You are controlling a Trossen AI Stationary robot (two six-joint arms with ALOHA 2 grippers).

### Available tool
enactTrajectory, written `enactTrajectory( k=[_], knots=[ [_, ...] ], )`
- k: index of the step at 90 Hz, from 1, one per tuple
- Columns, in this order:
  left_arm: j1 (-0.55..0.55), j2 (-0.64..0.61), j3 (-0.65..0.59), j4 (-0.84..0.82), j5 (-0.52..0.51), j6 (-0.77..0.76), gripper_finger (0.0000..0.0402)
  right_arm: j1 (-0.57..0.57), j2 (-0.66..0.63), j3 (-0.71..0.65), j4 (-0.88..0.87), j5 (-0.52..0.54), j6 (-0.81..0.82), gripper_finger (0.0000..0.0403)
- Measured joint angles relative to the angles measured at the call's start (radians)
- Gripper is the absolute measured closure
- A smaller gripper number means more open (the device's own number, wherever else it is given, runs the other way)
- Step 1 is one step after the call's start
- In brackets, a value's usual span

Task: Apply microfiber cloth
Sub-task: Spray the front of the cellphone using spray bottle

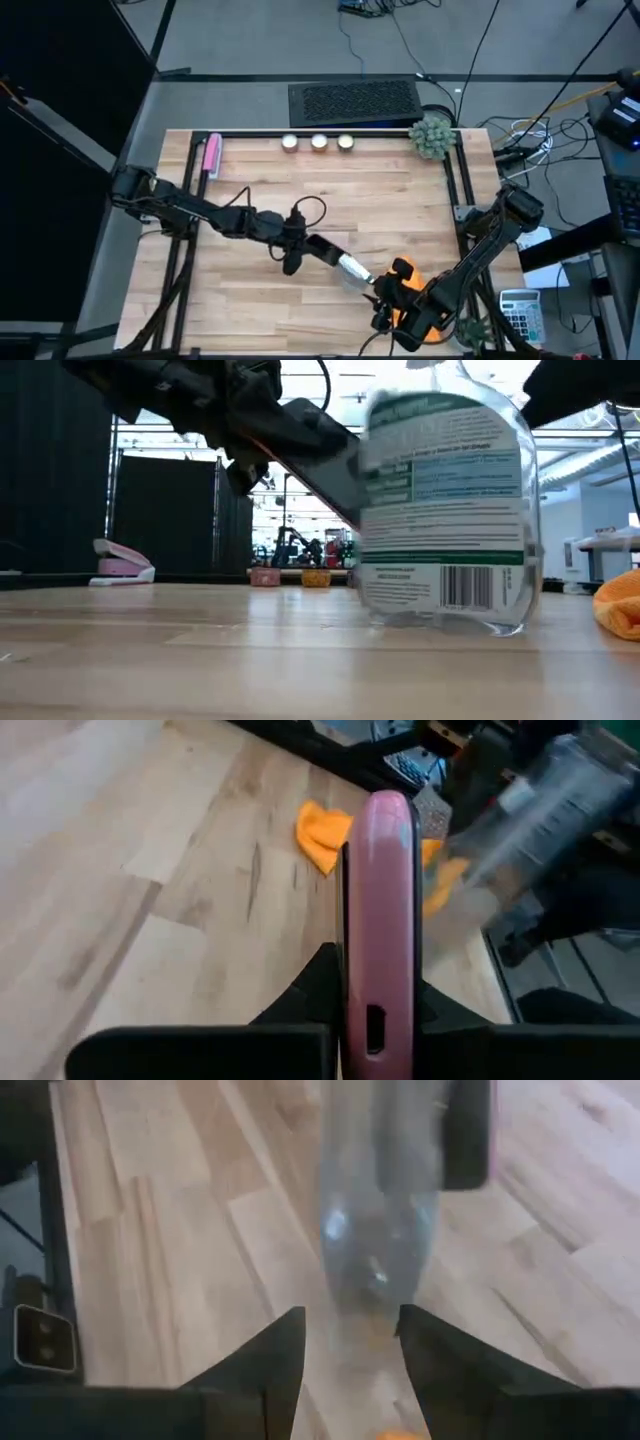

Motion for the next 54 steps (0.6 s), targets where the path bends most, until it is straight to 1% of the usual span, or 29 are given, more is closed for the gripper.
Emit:
enactTrajectory(
  k=[5, 11, 18, 23, 31, 39, 54],
  knots=[
    [-0.007, 0.0, 0.0, 0.0, 0.001, 0.0, 0.0393, 0.012, -0.009, 0.0, 0.018, -0.031, 0.027, 0.0255],
    [-0.007, -0.001, 0.0, -0.001, -0.003, 0.0, 0.0393, 0.03, -0.012, 0.0, 0.106, -0.066, 0.03, 0.0255],
    [-0.001, -0.004, 0.0, -0.002, -0.025, 0.001, 0.0393, 0.048, 0.008, 0.002, 0.24, -0.077, -0.013, 0.0255],
    [0.007, -0.005, 0.0, 0.009, -0.033, 0.001, 0.0393, 0.052, 0.036, 0.003, 0.279, -0.077, -0.035, 0.0255],
    [0.011, -0.005, 0.0, 0.027, -0.03, 0.002, 0.0393, 0.032, 0.093, 0.001, 0.262, -0.063, -0.027, 0.0255],
    [0.002, -0.005, 0.0, 0.029, 0.007, 0.001, 0.0393, 0.0, 0.132, 0.001, 0.199, -0.032, 0.003, 0.0255],
    [-0.046, -0.006, -0.001, 0.0, 0.022, 0.0, 0.0393, -0.048, 0.138, 0.001, 0.058, -0.022, 0.023, 0.0255]
  ],
)
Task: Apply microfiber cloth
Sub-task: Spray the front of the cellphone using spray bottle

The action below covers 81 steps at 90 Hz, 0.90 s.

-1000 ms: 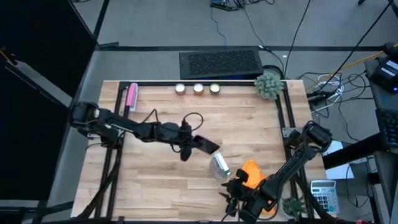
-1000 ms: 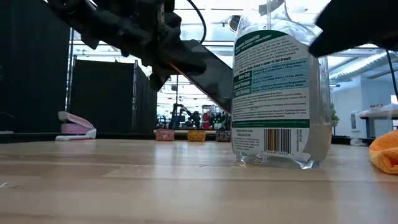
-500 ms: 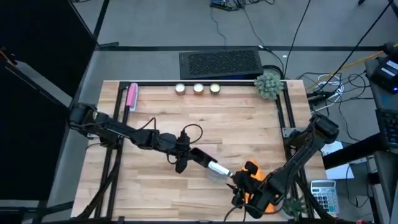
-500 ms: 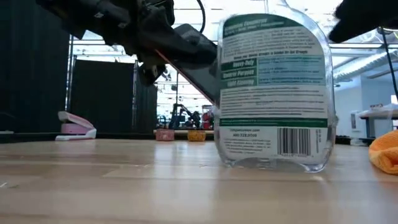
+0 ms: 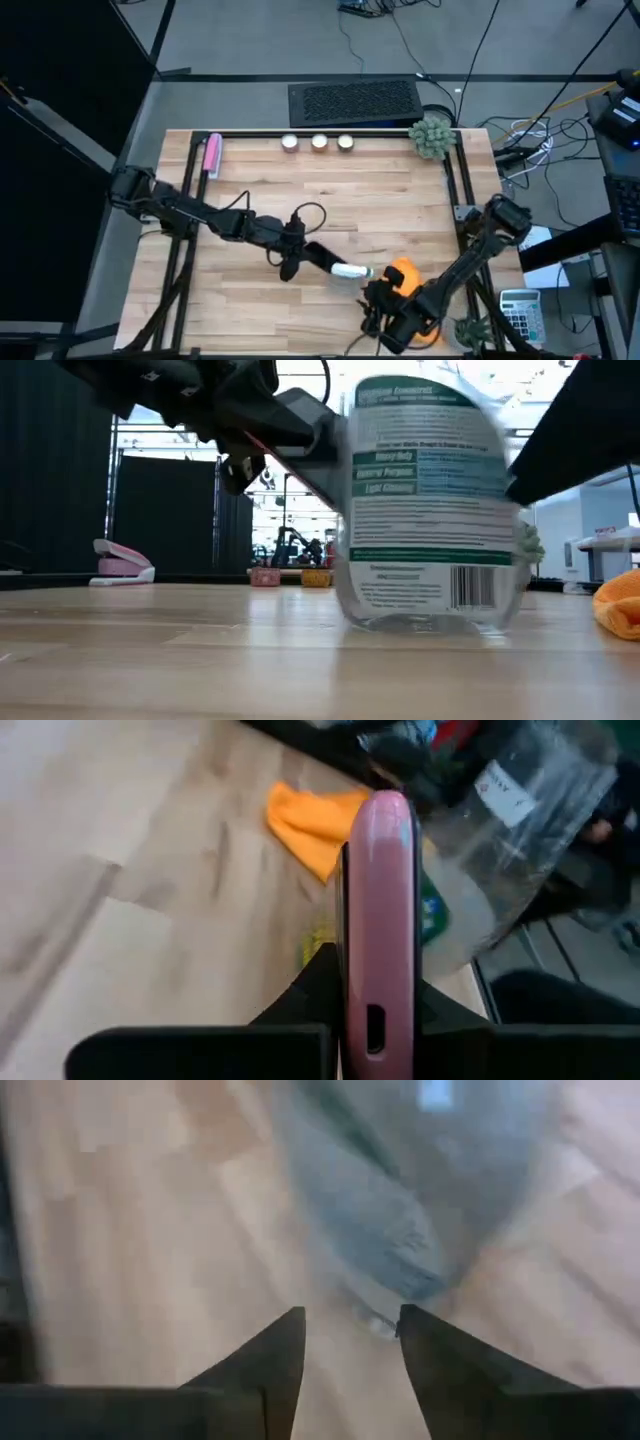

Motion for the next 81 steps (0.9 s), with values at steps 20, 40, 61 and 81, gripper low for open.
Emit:
enactTrajectory(
  k=[20, 40, 61, 81],
  knots=[
    [-0.038, 0.0, 0.0, 0.005, -0.043, -0.04, 0.0393, -0.041, -0.029, 0.0, -0.157, 0.008, -0.008, 0.0255],
    [-0.056, 0.0, 0.0, -0.008, -0.07, -0.067, 0.0393, -0.088, -0.035, 0.0, -0.163, -0.001, -0.071, 0.0255],
    [-0.086, -0.022, -0.001, -0.128, -0.065, -0.123, 0.0393, -0.047, -0.102, 0.0, -0.229, -0.031, -0.043, 0.0255],
    [-0.139, -0.029, -0.001, -0.118, -0.064, -0.158, 0.0392, -0.003, -0.098, 0.0, -0.133, 0.063, -0.024, 0.0255]
  ],
)
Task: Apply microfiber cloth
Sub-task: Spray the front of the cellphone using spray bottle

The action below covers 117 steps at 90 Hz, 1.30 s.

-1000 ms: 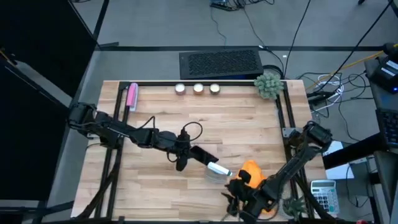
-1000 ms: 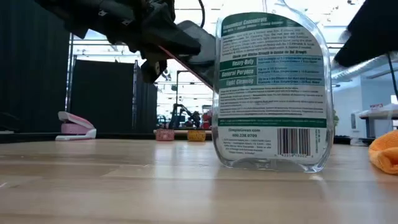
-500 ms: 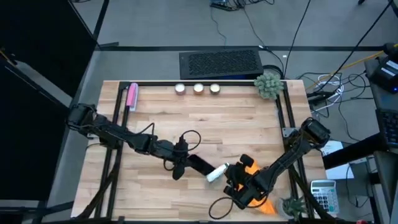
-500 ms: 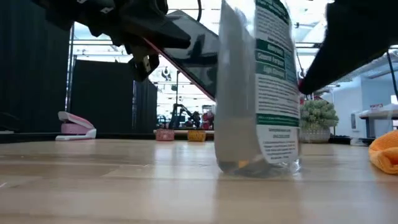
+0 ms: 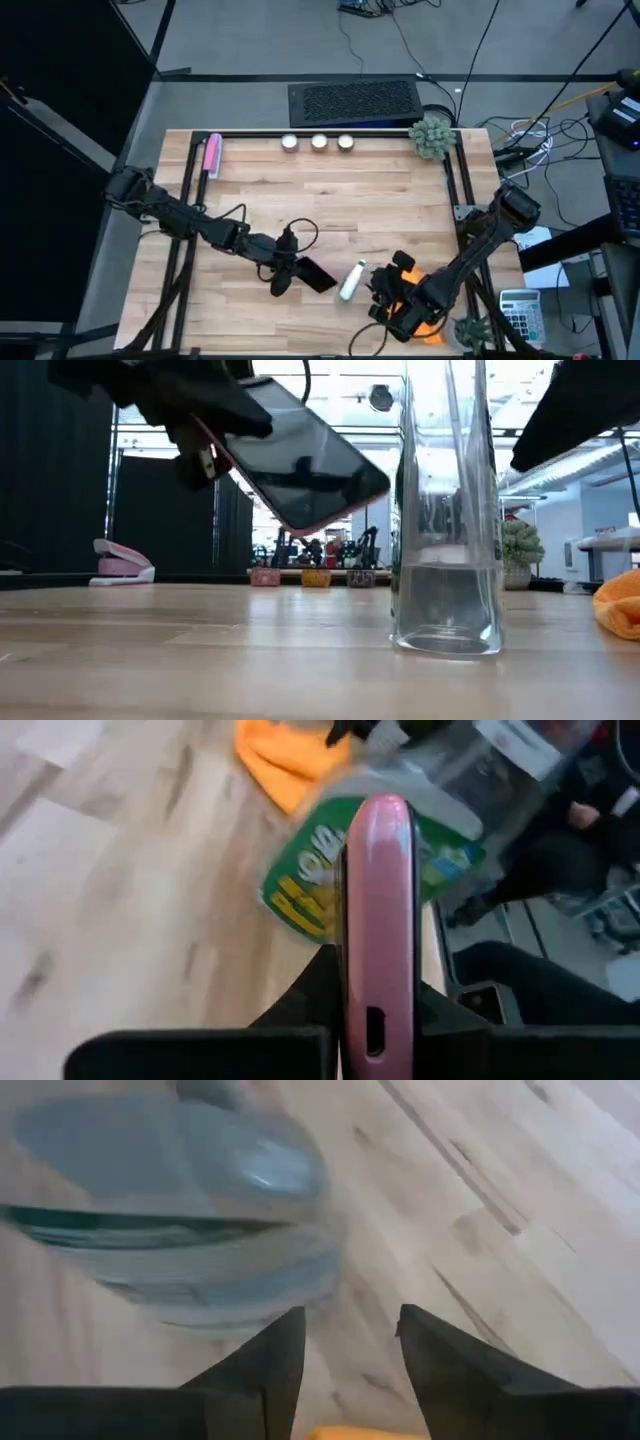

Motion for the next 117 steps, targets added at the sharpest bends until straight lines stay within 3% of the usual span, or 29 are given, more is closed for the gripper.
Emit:
enactTrajectory(
  k=[14, 37, 58, 71, 85, 102, 117],
  knots=[
    [-0.025, 0.002, 0.0, 0.016, -0.005, -0.021, 0.0392, -0.015, 0.03, 0.0, 0.034, 0.102, 0.003, 0.0255],
    [-0.05, 0.003, 0.0, 0.025, -0.03, -0.026, 0.0392, -0.059, 0.033, 0.0, 0.029, 0.126, -0.06, 0.0255],
    [-0.048, -0.029, 0.0, -0.004, -0.035, -0.025, 0.0392, -0.033, -0.086, 0.056, -0.171, -0.005, -0.079, 0.0255],
    [-0.036, -0.109, 0.0, -0.052, -0.055, 0.01, 0.0392, 0.035, -0.203, 0.063, -0.171, -0.083, -0.034, 0.0255],
    [-0.015, -0.181, 0.0, -0.076, -0.079, 0.055, 0.0392, 0.121, -0.262, 0.063, -0.174, -0.053, 0.047, 0.0255],
    [0.029, -0.207, 0.0, -0.082, -0.08, 0.084, 0.0392, 0.167, -0.234, 0.062, -0.197, -0.036, 0.125, 0.0252],
    [0.045, -0.207, 0.0, -0.093, -0.076, 0.088, 0.0392, 0.159, -0.203, 0.053, -0.209, -0.032, 0.161, 0.02]
  ],
)
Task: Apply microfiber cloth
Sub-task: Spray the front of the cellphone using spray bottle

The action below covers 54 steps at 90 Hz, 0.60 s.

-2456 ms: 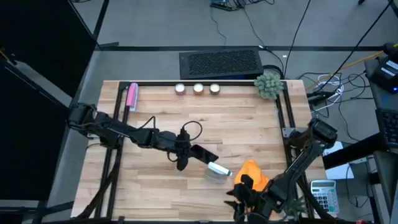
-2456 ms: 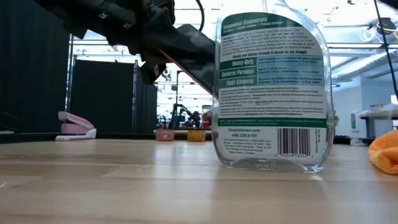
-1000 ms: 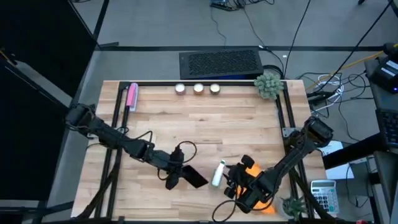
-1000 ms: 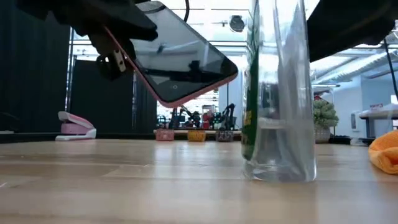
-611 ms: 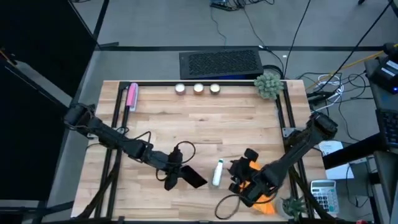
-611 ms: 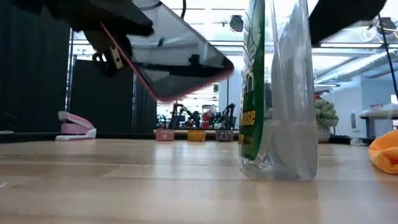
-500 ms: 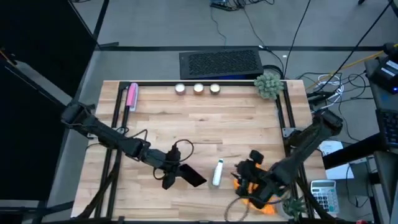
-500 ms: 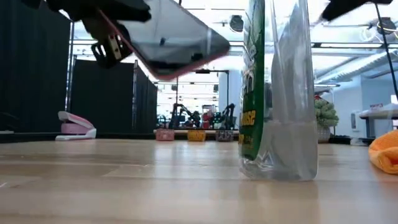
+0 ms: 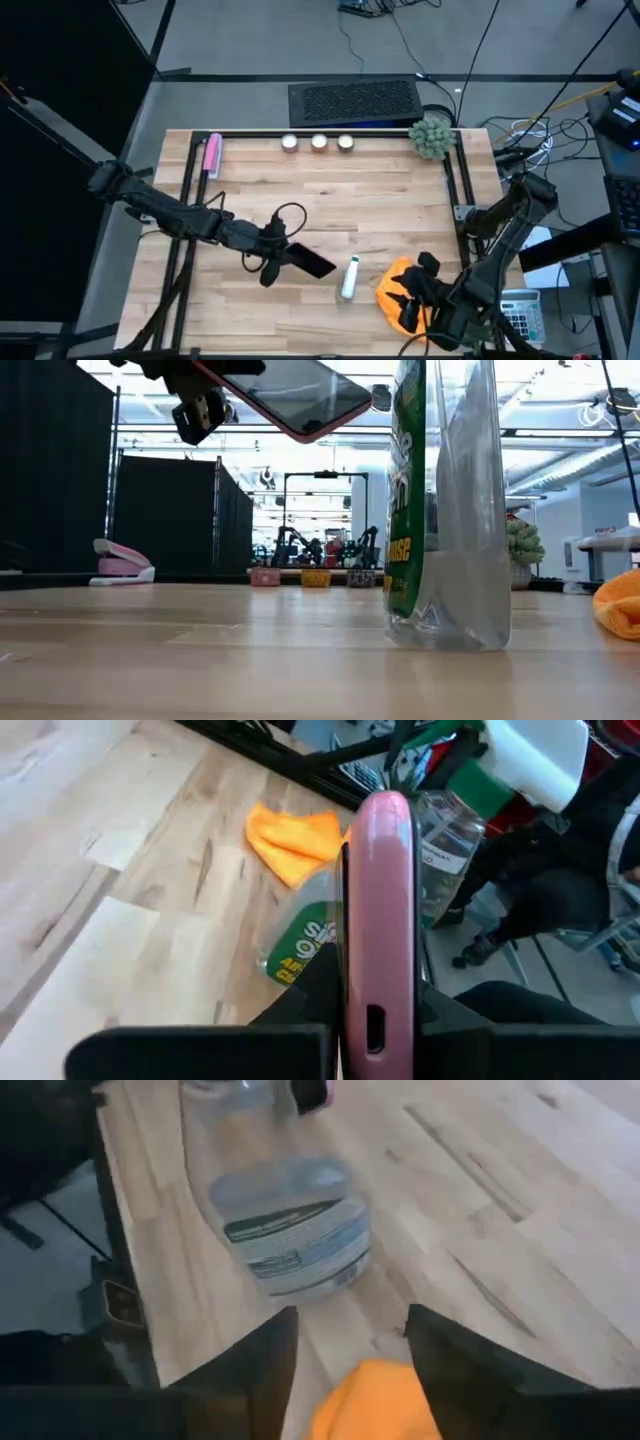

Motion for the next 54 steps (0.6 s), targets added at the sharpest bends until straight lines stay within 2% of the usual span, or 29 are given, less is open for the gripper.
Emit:
enactTrajectory(
  k=[30, 35, 45, 54],
  knots=[
    [0.001, 0.0, 0.0, 0.001, 0.005, 0.025, 0.0392, -0.007, 0.004, 0.0, -0.011, -0.008, 0.003, 0.0019],
    [0.001, 0.0, 0.0, 0.001, 0.005, 0.025, 0.0392, -0.01, 0.004, 0.0, -0.01, -0.01, 0.003, 0.0009],
    [0.005, 0.0, 0.0, 0.001, 0.006, 0.02, 0.0392, -0.014, 0.004, 0.0, 0.029, -0.054, -0.058, 0.002],
    [0.014, -0.003, 0.0, 0.001, 0.005, 0.018, 0.0392, -0.013, 0.004, 0.0, 0.094, -0.051, -0.066, 0.0026]
  ],
)
